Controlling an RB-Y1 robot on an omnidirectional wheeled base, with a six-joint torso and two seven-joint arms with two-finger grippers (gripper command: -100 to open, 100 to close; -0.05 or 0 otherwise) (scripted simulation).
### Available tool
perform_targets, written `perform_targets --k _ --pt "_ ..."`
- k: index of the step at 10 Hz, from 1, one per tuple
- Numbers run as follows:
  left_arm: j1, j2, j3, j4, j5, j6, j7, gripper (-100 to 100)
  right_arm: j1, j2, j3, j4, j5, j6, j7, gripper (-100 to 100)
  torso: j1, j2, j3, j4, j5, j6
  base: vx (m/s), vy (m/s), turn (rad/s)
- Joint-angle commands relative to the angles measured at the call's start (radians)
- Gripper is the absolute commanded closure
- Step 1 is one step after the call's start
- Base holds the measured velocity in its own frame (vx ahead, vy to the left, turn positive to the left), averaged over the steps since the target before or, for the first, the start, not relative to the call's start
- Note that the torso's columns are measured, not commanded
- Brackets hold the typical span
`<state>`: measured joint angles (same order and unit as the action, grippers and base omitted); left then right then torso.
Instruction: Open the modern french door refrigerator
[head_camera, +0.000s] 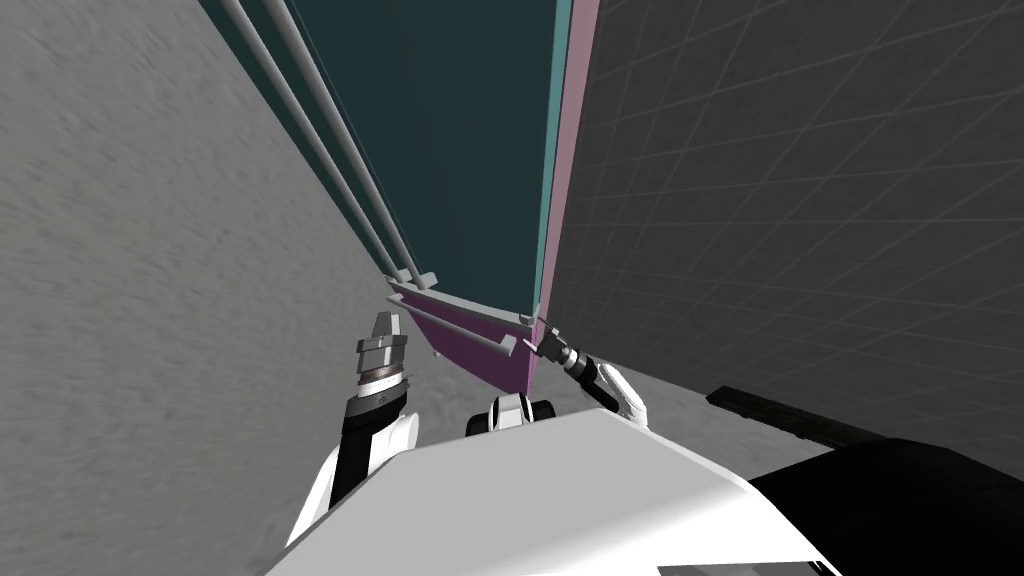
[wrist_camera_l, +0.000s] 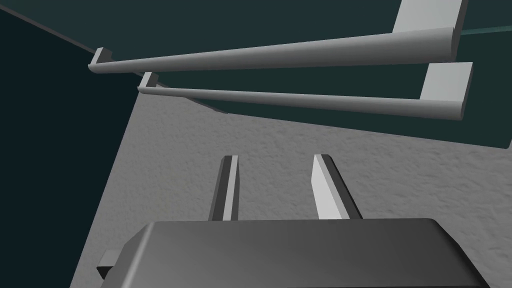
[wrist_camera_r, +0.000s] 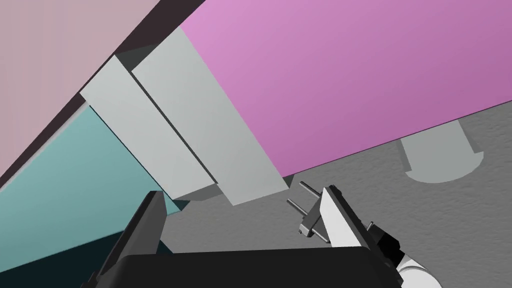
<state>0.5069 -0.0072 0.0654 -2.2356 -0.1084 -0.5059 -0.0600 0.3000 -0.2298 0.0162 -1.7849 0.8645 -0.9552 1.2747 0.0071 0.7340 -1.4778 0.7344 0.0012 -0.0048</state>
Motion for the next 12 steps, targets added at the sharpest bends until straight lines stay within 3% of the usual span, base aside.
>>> perform_targets --k 1,4,7,9,11,12 --pt "0.0 0.0 0.0 0.0 0.0 0.0 0.0 0 -0.012 0.006 0.011 0.043 0.034 -0.033 0.073 -100 0.003 -0.001 0.0 -0.001 0.0 -0.002 0.008 0.031 -0.089" --pt "0.0 0.0 0.0 0.0 0.0 0.0 0.0 0 -0.034 0.012 0.018 0.108 0.08 -0.084 0.157 -100 0.005 -0.002 -0.001 -0.002 0.001 -0.004 0.01 0.039 -0.111" --pt "0.0 0.0 0.0 0.0 0.0 0.0 0.0 0 -0.045 0.014 0.022 0.139 0.101 -0.109 0.222 -100 0.005 -0.006 -0.003 -0.004 0.0 -0.004 0.008 0.032 -0.092" --pt "0.0 0.0 0.0 0.0 0.0 0.0 0.0 0 -0.064 0.015 0.029 0.195 0.139 -0.155 0.292 -100 0.005 -0.015 -0.007 -0.009 -0.001 -0.005 0.012 0.045 -0.13" --pt "0.0 0.0 0.0 0.0 0.0 0.0 0.0 0 -0.064 0.015 0.029 0.197 0.139 -0.155 0.311 -100 0.01 -0.017 -0.007 -0.014 -0.001 -0.009 0.005 0.018 -0.052" --pt "0.0 0.0 0.0 0.0 0.0 0.0 0.0 0 -0.073 0.014 0.032 0.223 0.157 -0.176 0.352 -100 0.01 -0.018 -0.007 -0.016 -0.001 -0.009 0.007 0.029 -0.083"
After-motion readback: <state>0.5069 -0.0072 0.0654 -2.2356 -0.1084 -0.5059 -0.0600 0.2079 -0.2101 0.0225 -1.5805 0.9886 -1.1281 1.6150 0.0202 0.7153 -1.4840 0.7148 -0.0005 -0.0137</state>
